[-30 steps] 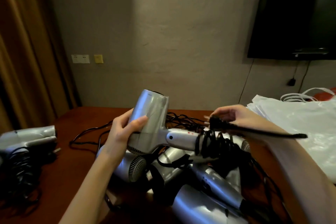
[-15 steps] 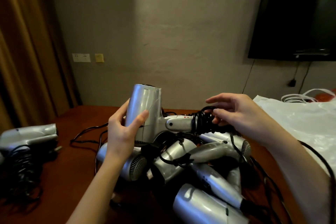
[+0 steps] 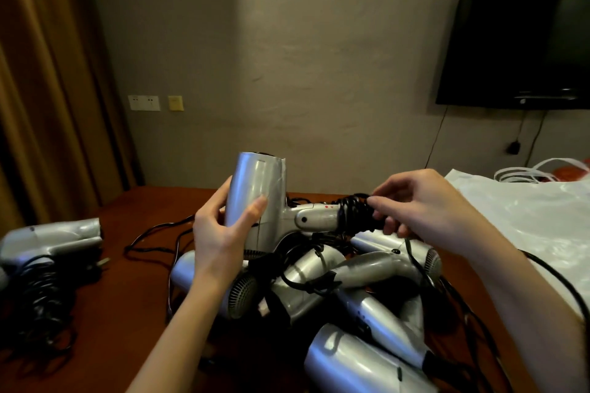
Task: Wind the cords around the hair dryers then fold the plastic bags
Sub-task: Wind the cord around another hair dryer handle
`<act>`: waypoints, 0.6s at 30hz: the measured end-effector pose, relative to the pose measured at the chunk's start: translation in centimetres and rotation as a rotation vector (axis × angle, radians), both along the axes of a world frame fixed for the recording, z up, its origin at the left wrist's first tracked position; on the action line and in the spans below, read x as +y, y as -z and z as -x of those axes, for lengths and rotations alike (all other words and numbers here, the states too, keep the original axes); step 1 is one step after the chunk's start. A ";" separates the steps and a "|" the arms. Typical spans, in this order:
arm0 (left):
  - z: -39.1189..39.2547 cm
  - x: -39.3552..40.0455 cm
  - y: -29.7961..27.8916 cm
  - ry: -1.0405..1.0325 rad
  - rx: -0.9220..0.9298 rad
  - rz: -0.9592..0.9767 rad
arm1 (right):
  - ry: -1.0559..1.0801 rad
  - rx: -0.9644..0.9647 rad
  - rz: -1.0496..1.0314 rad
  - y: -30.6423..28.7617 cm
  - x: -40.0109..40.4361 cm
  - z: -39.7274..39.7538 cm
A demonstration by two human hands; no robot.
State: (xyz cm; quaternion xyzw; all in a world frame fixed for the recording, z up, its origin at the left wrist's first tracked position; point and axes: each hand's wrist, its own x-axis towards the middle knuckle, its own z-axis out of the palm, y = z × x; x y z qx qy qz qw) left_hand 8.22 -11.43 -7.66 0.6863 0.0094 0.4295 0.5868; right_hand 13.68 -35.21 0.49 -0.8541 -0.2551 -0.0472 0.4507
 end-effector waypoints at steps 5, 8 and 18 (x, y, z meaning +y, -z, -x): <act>0.1 0.5 0.2 -0.020 -0.026 0.145 | -0.318 0.301 -0.227 -0.3 0.2 1.2; 0.0 1.1 0.2 -0.010 -0.036 0.341 | -0.402 0.239 -0.162 0.6 1.0 1.2; -0.4 1.5 0.1 0.150 0.013 0.573 | -0.414 0.438 -0.165 2.4 1.2 -0.9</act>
